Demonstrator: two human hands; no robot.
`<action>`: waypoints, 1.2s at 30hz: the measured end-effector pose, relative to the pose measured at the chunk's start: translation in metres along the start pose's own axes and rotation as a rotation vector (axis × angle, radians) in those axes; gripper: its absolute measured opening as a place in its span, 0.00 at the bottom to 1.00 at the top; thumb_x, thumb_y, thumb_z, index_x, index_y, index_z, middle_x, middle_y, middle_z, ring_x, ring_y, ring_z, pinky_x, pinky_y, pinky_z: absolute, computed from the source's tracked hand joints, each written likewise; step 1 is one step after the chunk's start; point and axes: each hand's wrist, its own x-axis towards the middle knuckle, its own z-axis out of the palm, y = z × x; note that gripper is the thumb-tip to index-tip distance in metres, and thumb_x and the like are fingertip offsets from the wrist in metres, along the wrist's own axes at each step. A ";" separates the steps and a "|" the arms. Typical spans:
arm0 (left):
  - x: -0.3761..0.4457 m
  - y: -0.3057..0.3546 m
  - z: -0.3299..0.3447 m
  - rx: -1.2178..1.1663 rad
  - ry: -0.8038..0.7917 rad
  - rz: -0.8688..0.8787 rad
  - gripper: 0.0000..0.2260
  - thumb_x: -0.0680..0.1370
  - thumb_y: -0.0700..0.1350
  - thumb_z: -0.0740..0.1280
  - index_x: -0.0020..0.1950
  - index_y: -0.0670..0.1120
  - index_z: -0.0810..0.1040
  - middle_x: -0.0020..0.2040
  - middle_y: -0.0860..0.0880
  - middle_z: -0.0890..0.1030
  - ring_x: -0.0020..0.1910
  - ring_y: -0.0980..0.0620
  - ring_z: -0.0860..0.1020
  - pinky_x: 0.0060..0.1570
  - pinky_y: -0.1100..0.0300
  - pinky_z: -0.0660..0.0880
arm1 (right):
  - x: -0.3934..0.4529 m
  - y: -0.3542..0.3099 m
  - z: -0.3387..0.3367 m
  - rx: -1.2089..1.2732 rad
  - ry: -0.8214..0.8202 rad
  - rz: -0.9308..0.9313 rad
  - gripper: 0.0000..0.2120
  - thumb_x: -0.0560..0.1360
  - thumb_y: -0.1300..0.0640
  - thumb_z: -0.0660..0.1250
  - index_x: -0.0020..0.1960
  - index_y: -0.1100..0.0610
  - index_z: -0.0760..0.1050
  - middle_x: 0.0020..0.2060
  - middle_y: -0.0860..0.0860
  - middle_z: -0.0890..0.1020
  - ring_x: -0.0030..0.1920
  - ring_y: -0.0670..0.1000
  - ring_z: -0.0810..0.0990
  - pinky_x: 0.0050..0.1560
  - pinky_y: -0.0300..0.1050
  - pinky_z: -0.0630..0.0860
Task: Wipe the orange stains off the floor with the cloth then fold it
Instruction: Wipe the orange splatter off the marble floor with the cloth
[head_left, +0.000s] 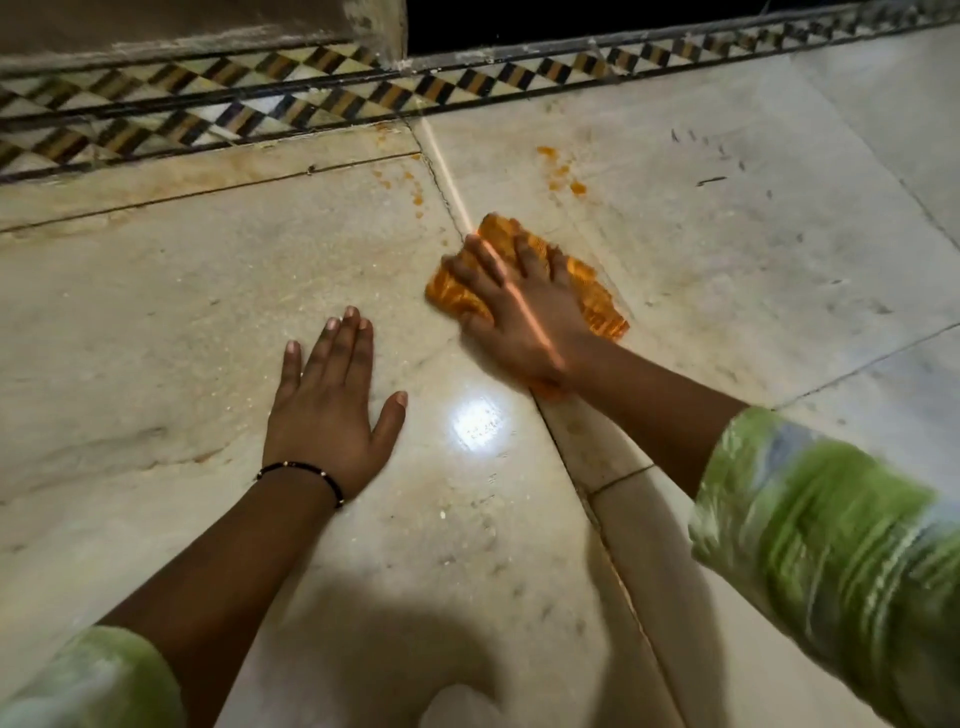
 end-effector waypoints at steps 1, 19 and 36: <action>0.000 0.001 -0.001 -0.007 0.000 0.002 0.33 0.77 0.61 0.44 0.78 0.43 0.48 0.78 0.46 0.49 0.76 0.49 0.49 0.74 0.47 0.43 | -0.021 0.003 0.004 -0.008 0.001 -0.064 0.30 0.78 0.36 0.46 0.78 0.40 0.44 0.78 0.48 0.47 0.76 0.62 0.43 0.71 0.67 0.38; 0.000 0.000 -0.003 -0.059 -0.017 0.000 0.34 0.76 0.62 0.43 0.78 0.45 0.48 0.78 0.48 0.47 0.75 0.54 0.45 0.74 0.50 0.41 | 0.066 0.005 -0.007 0.020 -0.011 -0.076 0.30 0.76 0.35 0.47 0.76 0.36 0.46 0.78 0.47 0.48 0.77 0.61 0.44 0.71 0.70 0.42; 0.086 -0.084 -0.020 0.016 0.017 -0.113 0.39 0.73 0.67 0.38 0.77 0.46 0.40 0.78 0.48 0.41 0.76 0.52 0.41 0.73 0.48 0.38 | 0.127 -0.023 -0.014 0.107 0.002 0.021 0.29 0.77 0.36 0.45 0.76 0.36 0.44 0.78 0.47 0.45 0.76 0.60 0.39 0.71 0.70 0.40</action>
